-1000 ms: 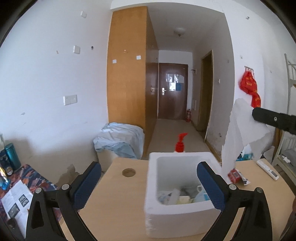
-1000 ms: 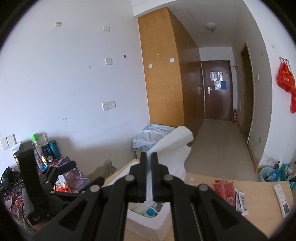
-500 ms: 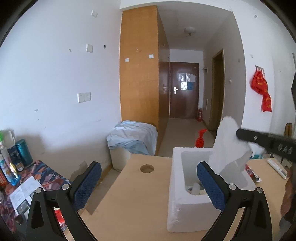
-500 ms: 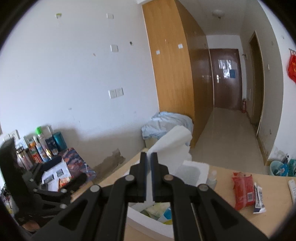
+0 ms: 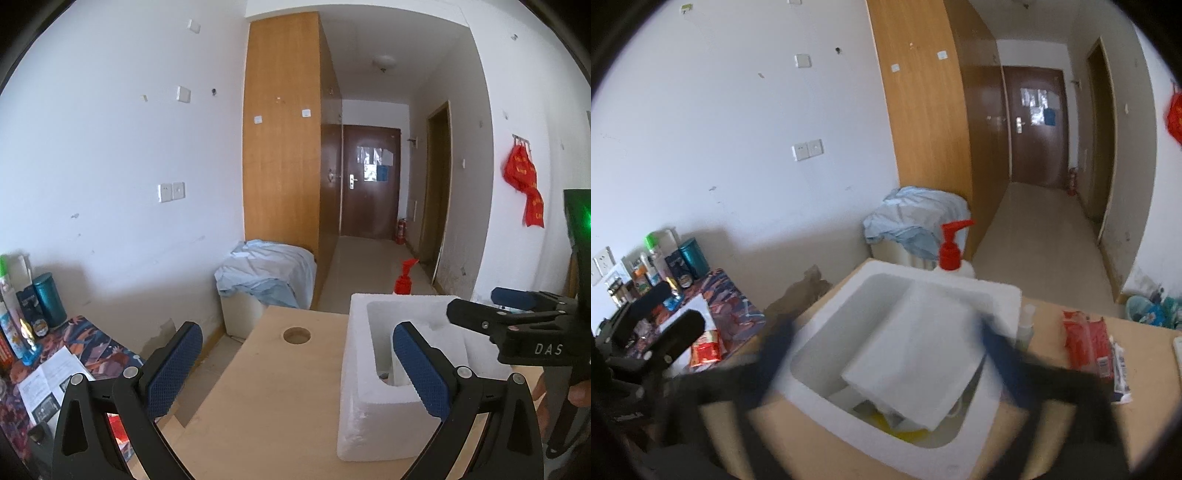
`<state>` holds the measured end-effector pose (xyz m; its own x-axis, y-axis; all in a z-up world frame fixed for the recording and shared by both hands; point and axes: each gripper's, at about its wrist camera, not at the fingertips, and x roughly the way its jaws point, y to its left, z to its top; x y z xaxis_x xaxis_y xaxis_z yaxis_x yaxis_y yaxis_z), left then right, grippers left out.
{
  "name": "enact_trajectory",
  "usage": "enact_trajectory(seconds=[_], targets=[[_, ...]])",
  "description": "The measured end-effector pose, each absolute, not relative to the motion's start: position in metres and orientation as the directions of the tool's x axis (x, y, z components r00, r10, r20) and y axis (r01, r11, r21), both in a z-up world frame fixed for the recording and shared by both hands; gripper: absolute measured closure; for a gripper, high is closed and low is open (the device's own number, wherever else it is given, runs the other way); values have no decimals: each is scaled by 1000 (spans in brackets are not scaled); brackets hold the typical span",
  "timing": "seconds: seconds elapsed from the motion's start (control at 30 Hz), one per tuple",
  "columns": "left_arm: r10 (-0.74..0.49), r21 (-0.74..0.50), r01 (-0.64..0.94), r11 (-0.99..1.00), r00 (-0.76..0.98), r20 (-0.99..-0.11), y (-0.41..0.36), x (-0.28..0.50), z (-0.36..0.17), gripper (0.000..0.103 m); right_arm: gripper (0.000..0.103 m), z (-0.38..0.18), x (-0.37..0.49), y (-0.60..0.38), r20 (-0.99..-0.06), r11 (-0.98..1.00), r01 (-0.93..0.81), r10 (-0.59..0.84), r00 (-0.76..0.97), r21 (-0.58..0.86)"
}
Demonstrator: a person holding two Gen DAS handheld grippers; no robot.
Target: Organize soft objects
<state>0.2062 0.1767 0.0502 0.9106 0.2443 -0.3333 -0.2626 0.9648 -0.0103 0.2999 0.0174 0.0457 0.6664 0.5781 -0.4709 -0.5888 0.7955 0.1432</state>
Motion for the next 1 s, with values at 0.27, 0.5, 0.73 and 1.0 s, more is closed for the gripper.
enact_trajectory(seconds=[0.27,0.5,0.73,1.0], targets=[[243,-11,-261,965,913,-329,176,205,52,0,0,51,300,9,-451,816,-563,556,698,136],[227,-5,-242,970,917,-328,169,201,53,0,0,55,288,-2,-433,824,-551,548,715,132],[193,10,-200,980,929,-316,151,190,57,0,0,66,268,-22,-394,842,-524,528,752,128],[161,15,-163,987,945,-285,125,168,69,0,0,79,237,-49,-345,860,-494,507,790,132]])
